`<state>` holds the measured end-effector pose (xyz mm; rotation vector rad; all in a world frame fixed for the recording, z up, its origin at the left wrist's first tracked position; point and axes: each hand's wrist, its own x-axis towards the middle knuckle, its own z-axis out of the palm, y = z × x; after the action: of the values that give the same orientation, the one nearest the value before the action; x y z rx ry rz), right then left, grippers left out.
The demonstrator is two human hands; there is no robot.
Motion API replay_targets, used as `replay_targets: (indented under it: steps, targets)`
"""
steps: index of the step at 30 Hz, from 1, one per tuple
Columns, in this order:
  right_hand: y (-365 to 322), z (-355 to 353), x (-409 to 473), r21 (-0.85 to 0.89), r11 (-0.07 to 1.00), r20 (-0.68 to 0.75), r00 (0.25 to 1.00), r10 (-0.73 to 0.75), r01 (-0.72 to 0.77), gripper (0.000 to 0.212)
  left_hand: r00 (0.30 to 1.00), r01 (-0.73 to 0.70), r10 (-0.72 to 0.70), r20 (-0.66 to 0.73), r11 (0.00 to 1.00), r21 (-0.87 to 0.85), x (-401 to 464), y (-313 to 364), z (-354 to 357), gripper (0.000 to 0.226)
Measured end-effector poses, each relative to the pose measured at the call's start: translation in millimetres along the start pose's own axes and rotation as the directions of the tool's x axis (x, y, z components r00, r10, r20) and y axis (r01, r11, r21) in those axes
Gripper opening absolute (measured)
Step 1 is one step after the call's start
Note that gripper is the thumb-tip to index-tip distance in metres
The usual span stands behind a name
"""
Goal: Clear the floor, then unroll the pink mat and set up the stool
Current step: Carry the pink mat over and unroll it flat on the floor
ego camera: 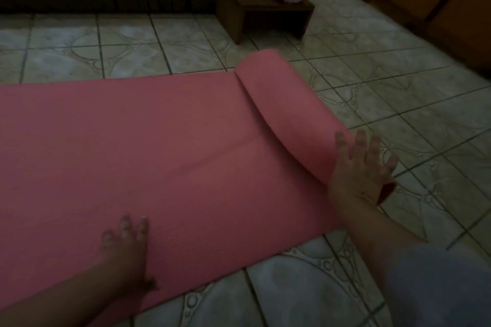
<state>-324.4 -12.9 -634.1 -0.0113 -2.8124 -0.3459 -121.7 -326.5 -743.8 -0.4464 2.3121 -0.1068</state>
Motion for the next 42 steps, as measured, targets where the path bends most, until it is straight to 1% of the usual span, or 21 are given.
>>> replay_targets:
  steps: [2,4,6,7,9,10,11,13,15,17,21,24,25,27,30,32,34,36,37,40,42]
  targets:
    - [-2,0,0,-0.011,0.999,0.017,0.999,-0.038,0.038,0.067,1.000,-0.004,0.004,-0.010,1.000,0.029,-2,0,-1,0.134]
    - [-8,1,0,-0.063,0.994,0.083,0.993,-0.080,0.086,0.072,1.000,-0.009,0.010,-0.007,0.999,0.038,-4,1,-2,0.132]
    - [-14,3,-2,-0.109,0.984,0.153,0.980,-0.127,0.144,0.072,1.000,-0.007,0.007,-0.013,0.999,0.038,-6,1,-4,0.131]
    - [-17,3,-4,-0.090,0.981,0.175,0.972,-0.157,0.174,0.070,1.000,-0.005,0.005,-0.018,0.999,0.040,-8,1,-4,0.130]
    - [-20,6,-10,0.021,0.970,0.202,0.950,-0.240,0.240,0.064,1.000,-0.006,0.007,-0.020,0.999,0.038,-9,0,-4,0.130]
    - [-20,9,-13,0.083,0.956,0.237,0.926,-0.295,0.283,0.062,1.000,-0.008,0.009,-0.024,0.999,0.034,-9,0,-3,0.130]
    - [-21,13,-17,0.136,0.935,0.299,0.886,-0.354,0.328,0.061,1.000,-0.008,0.009,-0.029,1.000,0.028,-8,0,-2,0.131]
    - [-23,23,-24,0.196,0.895,0.460,0.768,-0.446,0.401,0.062,0.999,-0.004,0.004,-0.036,1.000,0.009,-5,-1,0,0.133]
    - [-24,30,-27,0.223,0.878,0.589,0.659,-0.468,0.424,0.062,0.999,0.003,-0.004,-0.037,1.000,-0.023,-2,-2,3,0.136]
    - [-25,36,-27,0.267,0.873,0.644,0.598,-0.477,0.409,0.062,0.999,0.017,-0.020,-0.041,0.998,-0.067,-1,-3,6,0.137]
    - [-34,45,-34,0.445,0.850,0.702,0.479,-0.527,0.283,0.066,0.996,0.023,-0.031,-0.083,0.995,-0.099,-2,-6,12,0.137]
    - [-37,59,-47,0.455,0.860,0.746,0.427,-0.510,0.232,0.073,0.992,-0.002,-0.013,-0.127,0.993,-0.116,-2,-7,17,0.132]
    - [-36,64,-50,0.440,0.870,0.758,0.427,-0.492,0.222,0.077,0.991,-0.023,0.006,-0.134,0.991,-0.130,-3,-8,20,0.129]
    - [-32,73,-53,0.414,0.876,0.758,0.439,-0.482,0.247,0.080,0.990,-0.066,0.047,-0.132,0.987,-0.144,-6,-9,22,0.122]
    - [-22,82,-53,0.392,0.882,0.737,0.486,-0.470,0.259,0.074,0.988,-0.129,0.116,-0.103,0.983,-0.129,-7,0,16,0.113]
    - [-8,86,-48,0.348,0.913,0.747,0.526,-0.407,0.214,0.072,0.977,-0.204,0.193,-0.089,0.971,-0.125,-7,10,12,0.107]
    - [7,88,-44,0.277,0.944,0.772,0.542,-0.330,0.181,0.073,0.960,-0.274,0.265,-0.088,0.956,-0.110,-6,20,14,0.106]
    - [6,88,-43,0.262,0.953,0.785,0.541,-0.302,0.151,0.073,0.961,-0.272,0.266,-0.076,0.959,-0.085,-5,23,15,0.108]
    - [2,87,-43,0.295,0.949,0.771,0.559,-0.305,0.111,0.071,0.965,-0.259,0.255,-0.066,0.963,-0.070,-4,25,13,0.110]
    - [-5,87,-38,0.442,0.895,0.694,0.656,-0.297,-0.063,0.058,0.974,-0.223,0.221,-0.055,0.974,-0.040,-4,37,-4,0.115]
    - [0,89,-32,0.436,0.897,0.669,0.692,-0.270,-0.072,0.057,0.977,-0.212,0.208,-0.052,0.975,-0.069,-1,50,-24,0.115]
